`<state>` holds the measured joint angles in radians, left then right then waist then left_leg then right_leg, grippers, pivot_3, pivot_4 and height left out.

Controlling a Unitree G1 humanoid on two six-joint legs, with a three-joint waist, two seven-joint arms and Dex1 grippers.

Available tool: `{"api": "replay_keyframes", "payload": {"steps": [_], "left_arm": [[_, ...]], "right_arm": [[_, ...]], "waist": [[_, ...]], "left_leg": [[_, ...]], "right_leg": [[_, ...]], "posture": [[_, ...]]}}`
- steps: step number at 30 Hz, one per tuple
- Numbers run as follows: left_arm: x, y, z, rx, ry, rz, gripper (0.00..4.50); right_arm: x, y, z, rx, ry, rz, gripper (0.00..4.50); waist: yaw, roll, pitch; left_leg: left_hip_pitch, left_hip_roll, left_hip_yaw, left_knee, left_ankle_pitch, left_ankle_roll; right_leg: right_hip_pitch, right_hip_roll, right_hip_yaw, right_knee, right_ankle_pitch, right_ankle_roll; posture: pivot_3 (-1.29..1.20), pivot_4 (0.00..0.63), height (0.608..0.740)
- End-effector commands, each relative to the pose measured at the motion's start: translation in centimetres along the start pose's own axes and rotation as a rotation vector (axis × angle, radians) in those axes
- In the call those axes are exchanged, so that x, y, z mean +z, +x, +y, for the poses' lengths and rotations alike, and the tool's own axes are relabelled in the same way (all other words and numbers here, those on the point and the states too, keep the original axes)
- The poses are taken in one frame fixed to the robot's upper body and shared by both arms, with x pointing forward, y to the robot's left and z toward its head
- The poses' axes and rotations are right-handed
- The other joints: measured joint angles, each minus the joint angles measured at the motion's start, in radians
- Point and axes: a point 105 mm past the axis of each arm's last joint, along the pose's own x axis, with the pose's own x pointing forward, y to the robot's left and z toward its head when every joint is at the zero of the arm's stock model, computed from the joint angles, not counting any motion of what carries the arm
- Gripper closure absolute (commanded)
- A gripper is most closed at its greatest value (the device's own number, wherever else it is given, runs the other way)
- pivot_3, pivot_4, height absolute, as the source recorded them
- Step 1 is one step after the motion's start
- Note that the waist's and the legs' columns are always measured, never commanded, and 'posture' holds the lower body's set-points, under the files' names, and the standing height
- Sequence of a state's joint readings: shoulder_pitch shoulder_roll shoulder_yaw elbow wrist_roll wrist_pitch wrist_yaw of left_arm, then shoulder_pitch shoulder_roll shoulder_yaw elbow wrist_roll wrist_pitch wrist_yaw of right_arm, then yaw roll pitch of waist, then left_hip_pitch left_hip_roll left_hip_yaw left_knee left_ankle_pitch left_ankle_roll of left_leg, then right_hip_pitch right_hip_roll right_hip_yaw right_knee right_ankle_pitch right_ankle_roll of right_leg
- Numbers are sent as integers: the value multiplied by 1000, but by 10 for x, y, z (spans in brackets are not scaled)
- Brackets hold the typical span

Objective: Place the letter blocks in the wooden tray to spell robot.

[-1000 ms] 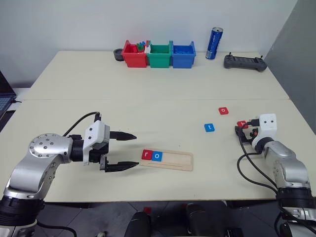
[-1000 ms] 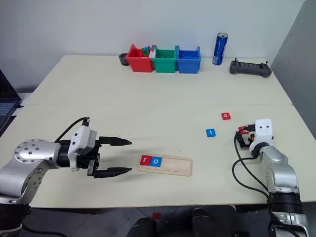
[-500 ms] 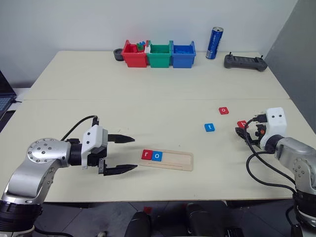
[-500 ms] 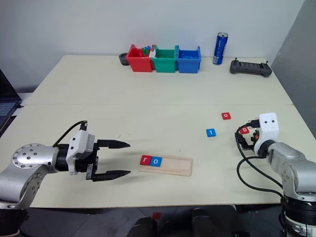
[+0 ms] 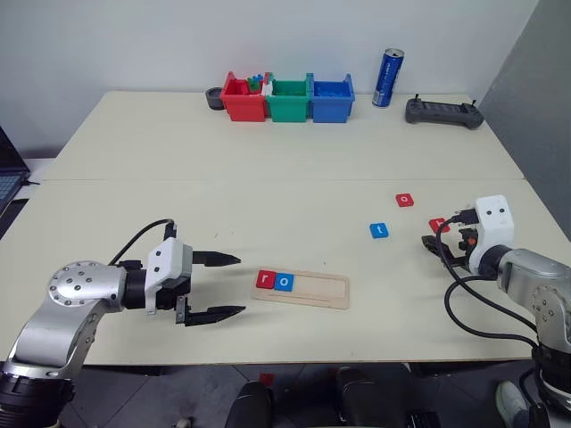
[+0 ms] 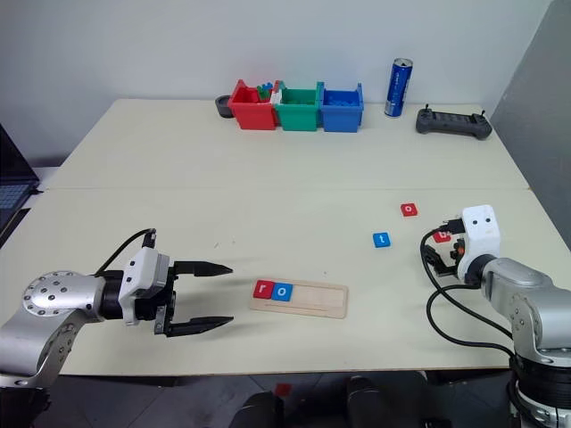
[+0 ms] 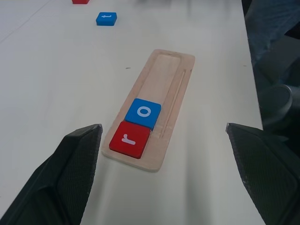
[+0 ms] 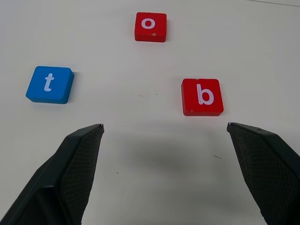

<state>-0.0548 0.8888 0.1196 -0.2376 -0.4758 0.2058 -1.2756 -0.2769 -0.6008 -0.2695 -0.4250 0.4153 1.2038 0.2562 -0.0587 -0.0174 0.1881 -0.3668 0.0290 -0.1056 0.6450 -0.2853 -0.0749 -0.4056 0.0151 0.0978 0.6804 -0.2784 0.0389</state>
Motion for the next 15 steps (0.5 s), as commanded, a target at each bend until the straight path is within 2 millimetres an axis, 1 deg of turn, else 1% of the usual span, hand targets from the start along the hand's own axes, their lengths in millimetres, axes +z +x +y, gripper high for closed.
{"api": "replay_keyframes", "payload": {"steps": [1,8,12,15], "left_arm": [[5,-1,3,13,36,-13,21],[6,5,4,16,45,-26,21],[6,9,3,5,45,-34,21],[5,10,5,3,47,-36,21]], "right_arm": [[17,-3,-3,-33,-40,-89,0],[18,14,-19,-103,-53,-104,0],[11,31,-25,-95,-55,-85,0],[7,47,-23,-64,-38,-77,0]], "waist": [[0,0,0],[0,0,0],[-2,0,0],[-2,0,0]], "left_leg": [[0,0,0,0,0,0],[0,0,0,0,0,0],[0,0,0,0,0,0],[0,0,0,0,0,0]], "right_leg": [[0,0,0,0,0,0],[0,0,0,0,0,0],[0,0,0,0,0,0],[0,0,0,0,0,-1]], "posture": [[0,150,740],[0,150,740],[0,150,740],[0,150,740]]}}
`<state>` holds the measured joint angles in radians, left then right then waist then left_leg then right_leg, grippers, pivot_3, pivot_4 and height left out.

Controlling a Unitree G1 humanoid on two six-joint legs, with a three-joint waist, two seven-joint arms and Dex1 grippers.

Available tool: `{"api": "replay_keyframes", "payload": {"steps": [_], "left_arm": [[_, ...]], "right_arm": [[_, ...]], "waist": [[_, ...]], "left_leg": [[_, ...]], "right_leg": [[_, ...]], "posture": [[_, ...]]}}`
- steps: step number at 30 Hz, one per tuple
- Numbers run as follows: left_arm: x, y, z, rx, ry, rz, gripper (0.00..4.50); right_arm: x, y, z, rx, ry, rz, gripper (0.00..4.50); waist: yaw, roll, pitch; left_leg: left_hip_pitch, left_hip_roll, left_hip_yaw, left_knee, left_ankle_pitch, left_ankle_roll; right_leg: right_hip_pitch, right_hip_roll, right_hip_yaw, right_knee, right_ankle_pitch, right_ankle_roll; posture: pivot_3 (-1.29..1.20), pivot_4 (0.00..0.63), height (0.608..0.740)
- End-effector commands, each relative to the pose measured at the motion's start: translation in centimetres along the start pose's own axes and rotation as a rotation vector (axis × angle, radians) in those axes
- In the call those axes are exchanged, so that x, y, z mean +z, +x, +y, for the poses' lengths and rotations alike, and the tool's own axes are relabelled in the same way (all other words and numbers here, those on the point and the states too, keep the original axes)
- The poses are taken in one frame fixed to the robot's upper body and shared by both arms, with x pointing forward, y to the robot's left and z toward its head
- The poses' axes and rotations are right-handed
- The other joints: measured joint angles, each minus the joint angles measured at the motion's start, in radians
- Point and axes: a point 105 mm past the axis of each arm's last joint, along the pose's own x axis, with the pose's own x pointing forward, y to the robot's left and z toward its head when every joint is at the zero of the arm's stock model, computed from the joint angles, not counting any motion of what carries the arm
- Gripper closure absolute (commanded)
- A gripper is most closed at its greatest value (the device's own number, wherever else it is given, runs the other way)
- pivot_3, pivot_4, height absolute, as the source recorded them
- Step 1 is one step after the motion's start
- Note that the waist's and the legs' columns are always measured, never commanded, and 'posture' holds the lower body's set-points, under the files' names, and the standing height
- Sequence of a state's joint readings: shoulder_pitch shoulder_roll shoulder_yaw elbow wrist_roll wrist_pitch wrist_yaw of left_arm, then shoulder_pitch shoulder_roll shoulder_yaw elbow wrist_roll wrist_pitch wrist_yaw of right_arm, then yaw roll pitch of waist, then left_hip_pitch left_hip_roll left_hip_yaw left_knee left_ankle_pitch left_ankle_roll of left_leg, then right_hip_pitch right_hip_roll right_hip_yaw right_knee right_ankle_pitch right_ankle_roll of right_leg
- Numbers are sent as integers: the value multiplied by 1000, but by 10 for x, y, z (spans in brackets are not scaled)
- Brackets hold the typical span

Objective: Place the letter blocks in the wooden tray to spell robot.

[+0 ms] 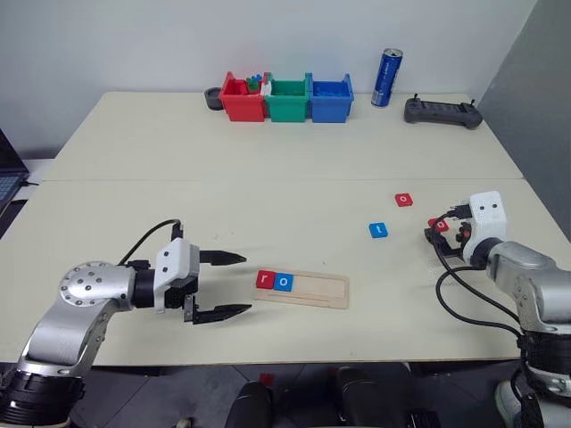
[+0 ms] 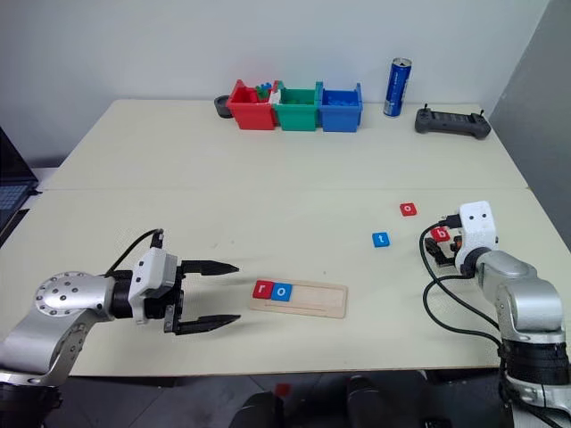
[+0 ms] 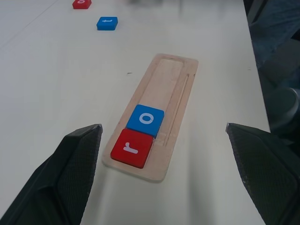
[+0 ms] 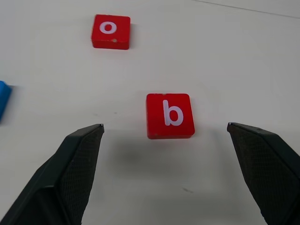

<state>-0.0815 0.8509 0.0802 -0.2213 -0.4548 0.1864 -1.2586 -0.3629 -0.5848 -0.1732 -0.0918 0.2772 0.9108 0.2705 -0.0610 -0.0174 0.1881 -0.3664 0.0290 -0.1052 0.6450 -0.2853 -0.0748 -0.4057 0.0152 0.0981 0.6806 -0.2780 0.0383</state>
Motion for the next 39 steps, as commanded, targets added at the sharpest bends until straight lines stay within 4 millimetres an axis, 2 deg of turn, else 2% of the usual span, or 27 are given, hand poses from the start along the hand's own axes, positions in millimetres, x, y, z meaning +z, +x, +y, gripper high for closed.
{"api": "replay_keyframes", "payload": {"steps": [1,6,7,9,15,16,22,24,26,29,31,36,38,39], "left_arm": [[6,-1,5,4,41,-12,21],[8,2,5,9,46,-22,21],[9,2,4,8,45,-22,0],[9,2,3,8,45,-20,0],[10,-1,1,16,43,5,0],[8,-3,2,21,36,12,0],[2,-13,1,9,38,63,0],[2,-12,1,-2,43,68,0],[3,-10,1,-8,45,63,0],[8,-4,2,-22,54,48,0],[10,-2,2,-34,57,45,0],[13,0,4,-48,67,48,0],[15,1,5,-50,71,47,0],[16,2,5,-50,72,46,0]], "right_arm": [[9,12,1,20,1,-45,0],[-1,29,0,22,39,-18,0],[-4,30,-1,20,66,-5,183],[-9,33,-2,12,87,18,638],[-17,30,2,9,81,40,2817],[-15,27,6,21,77,31,3050],[4,-18,53,99,52,-69,3046],[-1,-34,74,118,66,-76,3046],[-7,-42,86,124,79,-61,3046],[-24,-51,105,106,126,-25,3046],[-33,-53,110,70,167,-10,3046],[-41,-51,120,46,226,-5,3046],[-37,-49,120,32,245,-33,2299],[-32,-49,119,29,253,-56,2083]], "waist": [[-1,0,0],[-4,0,0],[-4,0,0],[-5,-1,0],[-3,-2,-1],[-3,-2,-1],[2,-1,-1],[1,0,0],[1,0,0],[2,0,0],[2,0,0],[1,-1,-1],[1,-1,-1],[1,-1,-1]], "left_leg": [[0,0,0,0,0,0],[0,0,0,0,0,0],[0,0,0,0,0,0],[0,0,0,0,0,0],[1,0,-1,1,0,0],[1,0,-1,1,0,0],[0,0,-3,-1,0,0],[0,0,-2,-2,0,0],[0,0,-2,-2,0,0],[0,0,-2,-1,0,0],[0,0,-2,-1,0,0],[0,1,-1,-1,0,0],[0,1,-1,-1,0,0],[0,1,-1,-1,0,0]], "right_leg": [[0,0,0,0,0,0],[0,0,0,0,0,0],[0,0,0,0,0,0],[0,0,0,0,0,0],[1,0,0,0,0,0],[1,0,0,0,0,0],[0,0,-2,1,0,-1],[-1,0,-2,1,-1,-1],[-1,0,-1,1,-1,-1],[-1,0,-1,0,-2,2],[-1,0,-1,0,-3,4],[-1,0,-1,0,-4,4],[-1,0,-1,0,-4,4],[-1,0,-1,0,-4,4]], "posture": [[0,150,740],[0,150,740],[0,150,740],[0,150,740],[0,150,740],[0,150,740],[0,150,740],[0,150,740],[0,150,740],[0,150,740],[0,150,740],[0,150,740],[0,150,740],[0,150,740]]}}
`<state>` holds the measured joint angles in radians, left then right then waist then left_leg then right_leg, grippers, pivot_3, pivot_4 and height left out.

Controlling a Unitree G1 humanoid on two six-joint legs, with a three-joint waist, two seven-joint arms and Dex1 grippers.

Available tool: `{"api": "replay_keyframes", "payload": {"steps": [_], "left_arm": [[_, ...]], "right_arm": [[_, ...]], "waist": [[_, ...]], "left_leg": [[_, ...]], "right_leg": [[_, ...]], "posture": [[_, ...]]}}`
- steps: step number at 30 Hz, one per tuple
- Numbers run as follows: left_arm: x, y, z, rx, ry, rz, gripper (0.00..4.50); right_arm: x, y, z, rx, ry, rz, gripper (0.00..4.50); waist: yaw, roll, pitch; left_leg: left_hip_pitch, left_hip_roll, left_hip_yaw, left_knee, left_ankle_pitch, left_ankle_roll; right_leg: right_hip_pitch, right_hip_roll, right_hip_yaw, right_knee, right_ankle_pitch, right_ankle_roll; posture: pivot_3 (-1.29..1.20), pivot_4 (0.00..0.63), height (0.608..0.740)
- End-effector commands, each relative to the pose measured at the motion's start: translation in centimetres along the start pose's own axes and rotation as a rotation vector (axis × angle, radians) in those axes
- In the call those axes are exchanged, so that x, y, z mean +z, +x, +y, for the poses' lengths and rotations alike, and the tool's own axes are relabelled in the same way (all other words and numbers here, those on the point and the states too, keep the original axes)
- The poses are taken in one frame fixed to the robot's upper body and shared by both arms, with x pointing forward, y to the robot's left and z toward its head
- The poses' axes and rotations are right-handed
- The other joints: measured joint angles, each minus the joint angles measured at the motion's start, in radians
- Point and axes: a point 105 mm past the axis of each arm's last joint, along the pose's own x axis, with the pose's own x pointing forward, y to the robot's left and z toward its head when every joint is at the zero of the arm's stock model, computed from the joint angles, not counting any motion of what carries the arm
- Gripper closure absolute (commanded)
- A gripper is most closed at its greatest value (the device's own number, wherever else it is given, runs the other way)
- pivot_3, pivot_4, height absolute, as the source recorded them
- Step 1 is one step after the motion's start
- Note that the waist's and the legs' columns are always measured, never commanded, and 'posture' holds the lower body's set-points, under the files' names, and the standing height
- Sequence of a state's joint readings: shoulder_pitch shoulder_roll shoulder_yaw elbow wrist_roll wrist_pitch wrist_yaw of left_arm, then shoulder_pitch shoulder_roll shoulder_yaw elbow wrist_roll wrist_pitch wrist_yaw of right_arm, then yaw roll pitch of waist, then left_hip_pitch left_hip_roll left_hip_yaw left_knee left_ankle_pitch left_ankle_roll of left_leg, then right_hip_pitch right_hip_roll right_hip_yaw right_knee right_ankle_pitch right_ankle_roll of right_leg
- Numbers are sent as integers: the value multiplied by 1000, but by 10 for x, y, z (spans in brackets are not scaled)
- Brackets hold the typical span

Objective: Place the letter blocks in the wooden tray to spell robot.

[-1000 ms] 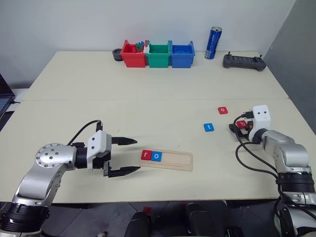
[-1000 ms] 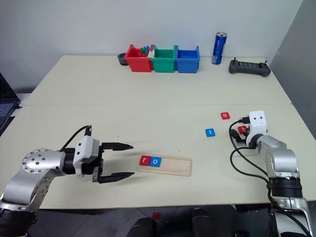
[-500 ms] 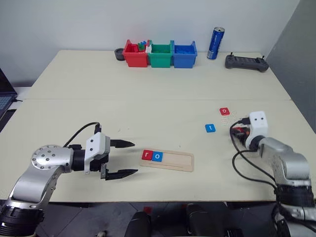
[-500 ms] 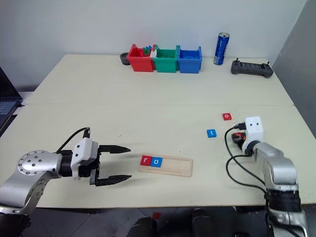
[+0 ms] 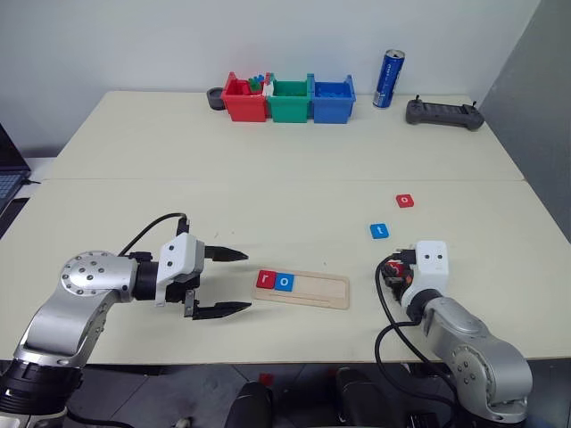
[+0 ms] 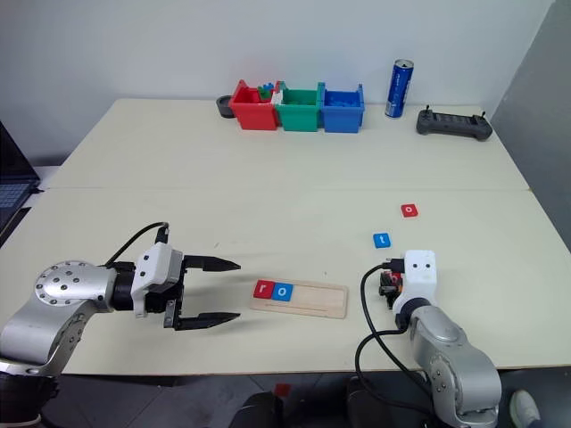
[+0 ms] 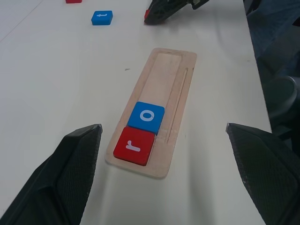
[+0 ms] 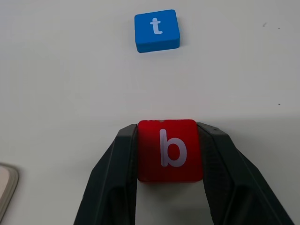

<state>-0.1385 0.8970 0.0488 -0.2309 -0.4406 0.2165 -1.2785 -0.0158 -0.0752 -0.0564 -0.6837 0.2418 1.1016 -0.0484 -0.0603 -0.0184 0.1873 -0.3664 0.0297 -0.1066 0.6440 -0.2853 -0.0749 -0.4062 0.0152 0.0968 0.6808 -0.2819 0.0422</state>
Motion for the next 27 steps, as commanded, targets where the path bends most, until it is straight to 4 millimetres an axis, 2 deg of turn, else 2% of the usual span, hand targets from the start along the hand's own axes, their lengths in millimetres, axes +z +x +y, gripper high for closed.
{"api": "replay_keyframes", "payload": {"steps": [1,4,6,8,10,13,16,23,27], "left_arm": [[10,1,1,-7,36,-6,0],[10,1,1,-2,34,-4,0],[10,1,1,4,31,-4,0],[10,1,1,7,29,-4,0],[9,1,1,9,27,-3,0],[7,3,1,11,27,-4,0],[8,6,0,10,30,-11,0],[6,9,-2,2,31,-15,0],[1,7,-2,-2,30,-16,0]], "right_arm": [[12,0,0,-18,14,-64,1691],[30,-2,-8,-45,3,-133,573],[46,-5,-16,-50,-22,-185,21],[60,-8,-19,-11,-70,-231,21],[65,-11,-7,196,-157,-218,21],[61,-20,7,507,-305,-143,21],[52,-24,3,661,-484,-71,21],[28,-9,-17,811,-756,70,21],[28,3,-25,832,-809,106,21]], "waist": [[0,0,0],[0,0,0],[0,0,0],[0,0,0],[0,1,0],[0,1,1],[0,1,1],[1,0,1],[0,0,1]], "left_leg": [[0,0,0,0,0,0],[0,0,0,0,0,0],[0,0,1,0,0,0],[0,0,0,0,0,0],[0,0,0,0,0,0],[0,0,1,0,0,0],[0,0,0,0,0,1],[0,0,1,1,0,1],[0,0,1,1,0,1]], "right_leg": [[0,0,0,0,0,0],[0,0,0,0,0,0],[0,0,0,0,0,0],[0,0,0,0,0,0],[0,0,0,0,0,0],[0,0,0,-1,0,0],[0,0,0,-1,0,0],[1,0,0,-1,0,0],[1,0,0,0,2,-4]], "posture": [[0,150,740],[0,150,740],[0,150,740],[0,150,740],[0,150,740],[0,150,740],[0,150,740],[0,150,740],[0,150,740]]}}
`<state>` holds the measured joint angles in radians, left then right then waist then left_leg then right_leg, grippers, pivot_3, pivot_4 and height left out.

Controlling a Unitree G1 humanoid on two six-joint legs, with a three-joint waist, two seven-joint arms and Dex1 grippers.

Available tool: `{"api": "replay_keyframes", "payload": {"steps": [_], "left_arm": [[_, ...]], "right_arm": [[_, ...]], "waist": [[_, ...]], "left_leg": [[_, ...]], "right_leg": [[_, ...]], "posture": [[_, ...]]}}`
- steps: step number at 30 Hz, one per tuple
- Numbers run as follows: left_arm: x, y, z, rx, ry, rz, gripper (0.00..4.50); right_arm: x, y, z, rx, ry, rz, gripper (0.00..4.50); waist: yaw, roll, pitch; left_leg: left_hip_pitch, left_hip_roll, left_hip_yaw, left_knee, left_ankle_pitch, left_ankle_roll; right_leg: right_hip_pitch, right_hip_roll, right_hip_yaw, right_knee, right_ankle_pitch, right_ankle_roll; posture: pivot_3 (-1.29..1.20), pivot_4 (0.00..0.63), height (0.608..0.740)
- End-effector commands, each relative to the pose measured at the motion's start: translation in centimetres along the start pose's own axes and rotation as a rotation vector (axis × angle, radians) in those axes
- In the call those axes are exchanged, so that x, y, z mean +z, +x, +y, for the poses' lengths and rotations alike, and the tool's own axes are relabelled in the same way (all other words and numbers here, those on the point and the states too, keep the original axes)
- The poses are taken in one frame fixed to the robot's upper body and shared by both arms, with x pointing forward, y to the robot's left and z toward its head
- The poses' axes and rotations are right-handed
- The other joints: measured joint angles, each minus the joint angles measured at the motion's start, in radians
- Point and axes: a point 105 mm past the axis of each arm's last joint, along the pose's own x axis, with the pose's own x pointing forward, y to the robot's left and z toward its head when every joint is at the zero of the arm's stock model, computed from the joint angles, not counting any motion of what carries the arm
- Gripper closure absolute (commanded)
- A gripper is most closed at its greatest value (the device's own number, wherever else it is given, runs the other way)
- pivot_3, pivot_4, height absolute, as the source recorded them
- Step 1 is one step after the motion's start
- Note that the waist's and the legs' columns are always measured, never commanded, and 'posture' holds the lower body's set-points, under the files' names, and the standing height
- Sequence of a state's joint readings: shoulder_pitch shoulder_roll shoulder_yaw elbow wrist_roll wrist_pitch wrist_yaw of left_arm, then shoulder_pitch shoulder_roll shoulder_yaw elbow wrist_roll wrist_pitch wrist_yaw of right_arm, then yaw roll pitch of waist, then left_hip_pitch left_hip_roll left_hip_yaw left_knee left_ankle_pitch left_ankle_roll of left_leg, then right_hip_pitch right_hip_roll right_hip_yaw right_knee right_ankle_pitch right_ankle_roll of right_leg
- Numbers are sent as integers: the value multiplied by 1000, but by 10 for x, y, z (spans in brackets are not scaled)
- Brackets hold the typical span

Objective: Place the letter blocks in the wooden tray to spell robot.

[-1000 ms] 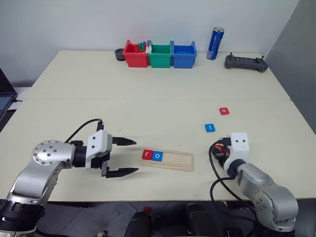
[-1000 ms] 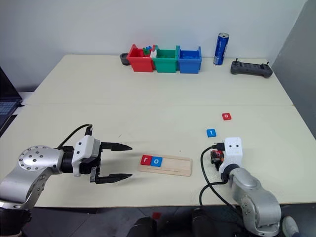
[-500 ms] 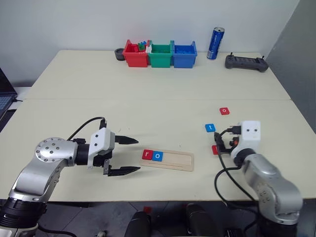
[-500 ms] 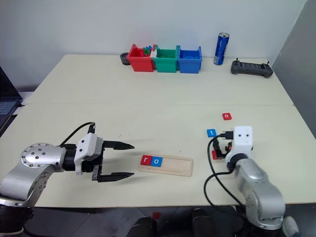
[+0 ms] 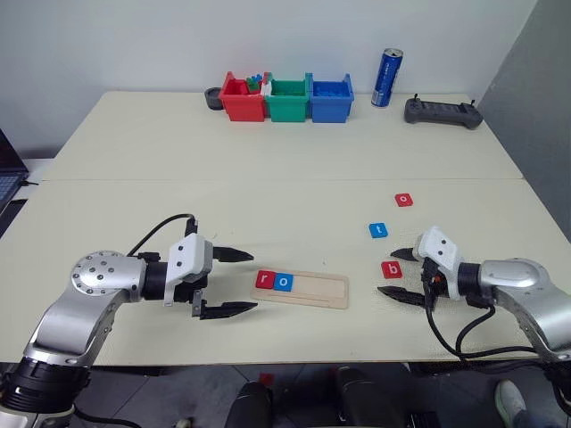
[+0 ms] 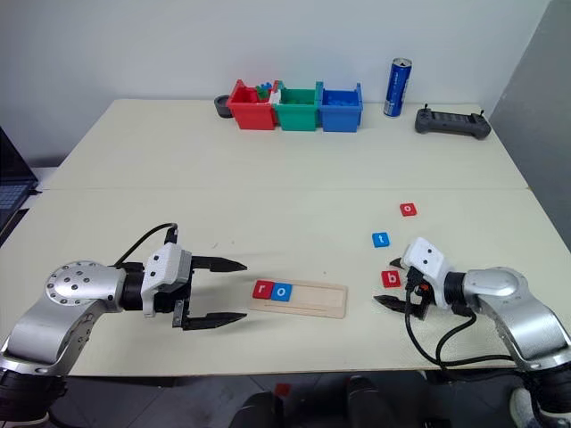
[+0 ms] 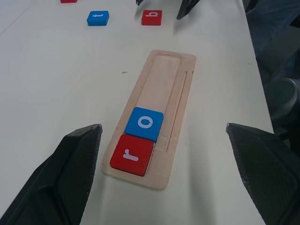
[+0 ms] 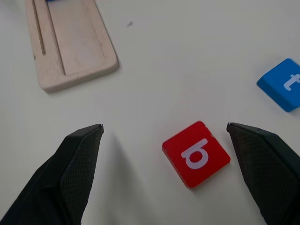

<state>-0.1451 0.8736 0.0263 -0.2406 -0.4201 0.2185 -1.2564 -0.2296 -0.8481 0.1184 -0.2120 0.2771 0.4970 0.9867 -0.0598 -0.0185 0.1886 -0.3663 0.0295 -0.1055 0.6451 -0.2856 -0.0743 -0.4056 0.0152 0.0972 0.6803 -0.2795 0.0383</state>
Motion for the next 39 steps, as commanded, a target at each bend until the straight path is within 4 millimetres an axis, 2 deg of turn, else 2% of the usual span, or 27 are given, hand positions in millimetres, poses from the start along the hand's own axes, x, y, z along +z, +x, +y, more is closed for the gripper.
{"api": "replay_keyframes", "payload": {"steps": [1,5,6,9,13,15,17,19,21,23,26,29,33,39], "left_arm": [[1,-1,-1,-6,26,-10,0],[0,-2,-1,-4,31,-12,0],[0,-2,-1,-4,31,-13,0],[-1,-2,-2,-3,31,-12,0],[-7,-6,-2,8,21,-4,0],[-10,-7,-1,15,16,-1,0],[-13,-9,-1,25,11,3,0],[-22,-16,1,51,-3,19,0],[-27,-20,1,64,-10,28,0],[-30,-22,1,66,-7,39,0],[-31,-21,1,68,-1,43,0],[-28,-17,1,68,7,39,0],[-22,-16,3,67,18,32,0],[-15,-14,3,57,27,23,0]], "right_arm": [[3,-1,-10,29,-82,20,21],[-3,0,-16,76,-82,57,21],[-3,1,-16,86,-74,57,181],[-3,3,-14,119,-58,55,943],[2,6,-15,128,-61,34,2451],[6,6,-14,133,-65,20,3051],[13,4,-13,136,-84,1,3030],[45,0,-1,163,-123,-77,3030],[61,-1,8,178,-140,-102,3030],[69,6,18,185,-156,-94,3030],[81,35,39,185,-160,-79,3030],[87,54,50,181,-142,-72,3030],[83,77,61,179,-153,-37,3030],[85,88,63,184,-159,-28,3030]], "waist": [[-1,0,0],[1,0,0],[1,0,0],[2,0,0],[2,0,0],[2,0,0],[2,0,0],[0,1,1],[-2,1,1],[0,1,1],[2,0,0],[1,0,0],[6,0,0],[3,0,0]], "left_leg": [[0,0,0,0,0,0],[0,0,0,0,0,0],[0,0,0,0,0,0],[0,0,0,0,0,0],[0,0,-1,0,0,0],[0,0,-1,0,0,0],[0,0,-1,0,0,0],[0,0,-1,0,0,0],[0,0,-1,0,0,0],[0,0,-2,0,0,0],[0,0,-2,0,0,0],[-1,0,-2,0,0,0],[-1,-1,-2,0,0,0],[-1,0,-2,0,0,0]], "right_leg": [[0,0,0,0,0,0],[0,0,0,0,1,-1],[0,0,0,0,1,-1],[0,0,0,0,1,-1],[0,0,0,0,1,-1],[0,0,0,0,1,-1],[0,0,0,0,1,-1],[0,0,0,0,1,-1],[0,0,0,1,1,-1],[0,0,-1,1,1,-1],[0,0,-1,1,1,-1],[-1,0,-1,1,1,-1],[-1,-1,-2,0,1,-1],[-1,-1,-2,1,1,-1]], "posture": [[0,150,740],[0,150,740],[0,150,740],[0,150,740],[0,150,740],[0,150,740],[0,150,740],[0,150,740],[0,150,740],[0,150,740],[0,150,740],[0,150,740],[0,150,740],[0,150,740]]}}
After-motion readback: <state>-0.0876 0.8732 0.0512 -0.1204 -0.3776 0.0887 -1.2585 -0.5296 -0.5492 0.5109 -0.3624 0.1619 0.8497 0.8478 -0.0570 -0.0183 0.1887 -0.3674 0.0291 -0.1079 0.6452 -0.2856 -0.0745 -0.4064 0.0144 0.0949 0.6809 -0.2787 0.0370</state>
